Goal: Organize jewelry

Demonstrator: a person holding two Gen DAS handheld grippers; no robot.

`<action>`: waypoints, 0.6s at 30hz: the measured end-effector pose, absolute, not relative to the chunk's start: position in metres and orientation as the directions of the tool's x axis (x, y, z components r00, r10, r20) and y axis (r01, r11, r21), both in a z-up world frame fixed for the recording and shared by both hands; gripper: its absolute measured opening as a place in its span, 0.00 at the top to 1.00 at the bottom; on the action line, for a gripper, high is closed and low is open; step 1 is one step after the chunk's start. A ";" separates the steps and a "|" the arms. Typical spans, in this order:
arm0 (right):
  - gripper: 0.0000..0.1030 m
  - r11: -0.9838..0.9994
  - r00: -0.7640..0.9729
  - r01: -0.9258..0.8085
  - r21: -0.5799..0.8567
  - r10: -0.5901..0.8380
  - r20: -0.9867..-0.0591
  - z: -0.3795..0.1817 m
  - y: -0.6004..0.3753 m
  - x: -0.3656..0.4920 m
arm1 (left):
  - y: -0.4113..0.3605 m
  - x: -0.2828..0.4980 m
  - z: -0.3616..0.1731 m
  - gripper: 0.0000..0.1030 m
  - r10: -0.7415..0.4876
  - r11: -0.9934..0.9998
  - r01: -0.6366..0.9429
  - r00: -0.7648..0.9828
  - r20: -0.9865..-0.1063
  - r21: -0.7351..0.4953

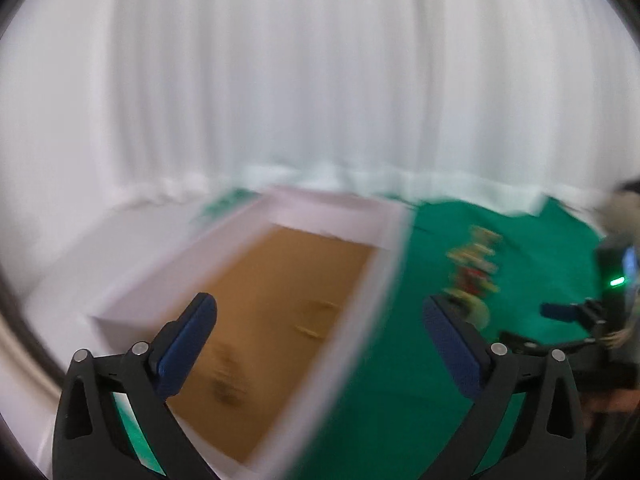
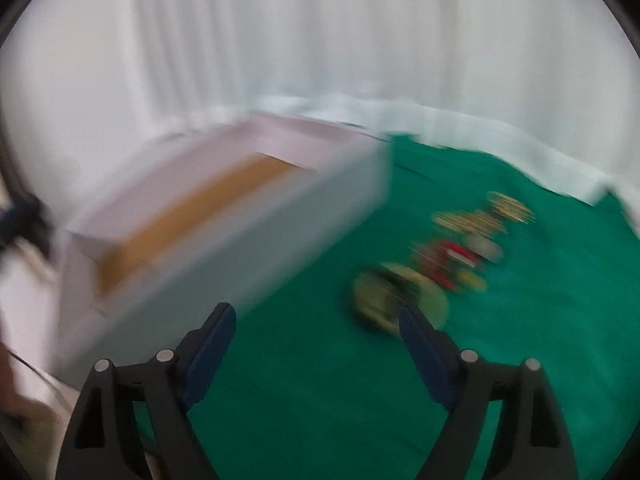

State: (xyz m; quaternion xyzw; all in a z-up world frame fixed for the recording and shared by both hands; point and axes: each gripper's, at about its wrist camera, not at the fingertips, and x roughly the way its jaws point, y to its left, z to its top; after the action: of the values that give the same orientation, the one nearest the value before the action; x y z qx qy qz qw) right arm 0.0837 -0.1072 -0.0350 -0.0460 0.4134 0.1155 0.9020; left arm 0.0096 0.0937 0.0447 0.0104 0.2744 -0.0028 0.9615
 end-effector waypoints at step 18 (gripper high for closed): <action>0.16 0.993 0.542 0.088 -0.074 -0.110 -0.833 -0.116 -0.226 0.026 | -0.009 0.051 -0.105 0.01 -0.159 0.972 0.234 0.560 -0.813 -0.029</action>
State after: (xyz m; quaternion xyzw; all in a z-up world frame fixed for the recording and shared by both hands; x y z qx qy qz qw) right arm 0.0263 -0.2261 -0.1155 -0.0118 0.4753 -0.0565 0.8779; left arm 0.0514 -0.0092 -0.1055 0.0410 0.4555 -0.1113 0.8823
